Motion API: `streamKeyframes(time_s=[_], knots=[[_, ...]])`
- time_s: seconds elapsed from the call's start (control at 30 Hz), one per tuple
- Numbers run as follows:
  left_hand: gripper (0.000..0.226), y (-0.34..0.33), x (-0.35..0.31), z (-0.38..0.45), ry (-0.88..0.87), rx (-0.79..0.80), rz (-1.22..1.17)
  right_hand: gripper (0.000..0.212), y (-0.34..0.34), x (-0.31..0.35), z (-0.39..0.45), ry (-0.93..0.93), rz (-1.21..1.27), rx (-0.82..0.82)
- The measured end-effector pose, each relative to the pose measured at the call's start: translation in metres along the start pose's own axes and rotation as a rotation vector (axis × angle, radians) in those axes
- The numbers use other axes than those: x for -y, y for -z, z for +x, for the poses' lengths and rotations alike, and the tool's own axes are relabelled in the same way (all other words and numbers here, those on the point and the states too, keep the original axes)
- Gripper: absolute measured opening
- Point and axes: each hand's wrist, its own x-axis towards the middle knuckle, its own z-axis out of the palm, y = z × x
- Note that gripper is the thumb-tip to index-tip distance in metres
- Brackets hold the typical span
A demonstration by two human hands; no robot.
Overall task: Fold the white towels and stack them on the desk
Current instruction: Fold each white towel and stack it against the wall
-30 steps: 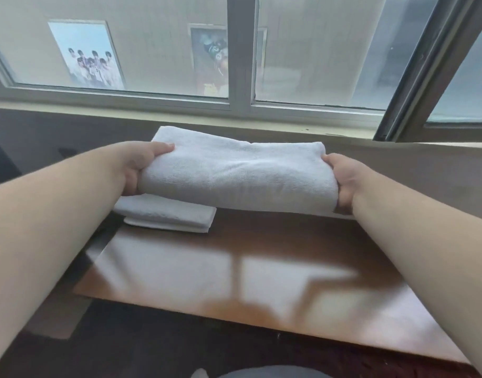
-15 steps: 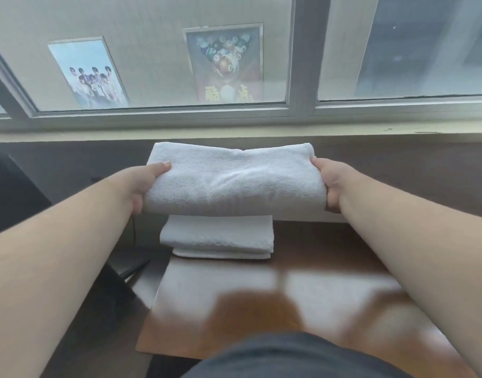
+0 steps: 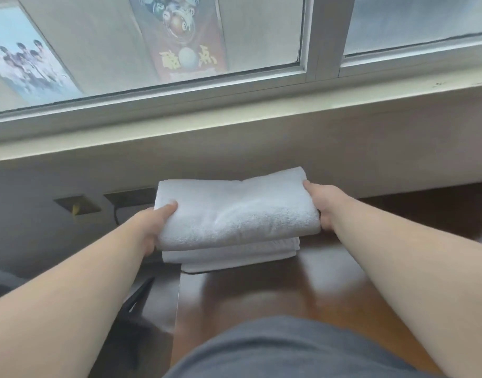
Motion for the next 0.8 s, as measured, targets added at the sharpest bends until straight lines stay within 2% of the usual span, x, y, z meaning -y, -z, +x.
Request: streamKeyframes(time_s=[0.17, 0.27, 0.47, 0.7, 0.8], knots=[[0.040, -0.011, 0.011, 0.044, 0.015, 0.034, -0.015, 0.023, -0.001, -0.013, 0.026, -0.007, 0.016, -0.050], [0.051, -0.013, 0.018, 0.063, 0.019, 0.022, -0.008, 0.017, -0.007, -0.015, 0.034, -0.033, 0.019, -0.075], [0.073, -0.008, 0.036, 0.091, 0.079, -0.010, -0.001, 0.032, -0.016, -0.027, 0.055, 0.004, -0.099, -0.057], [0.067, -0.008, 0.063, 0.112, 0.164, -0.015, 0.005, 0.038, -0.009, -0.057, 0.077, 0.007, -0.239, -0.092], [0.074, -0.010, 0.069, 0.117, 0.207, 0.000, 0.014, 0.039, -0.005, -0.066, 0.083, 0.017, -0.364, -0.117]])
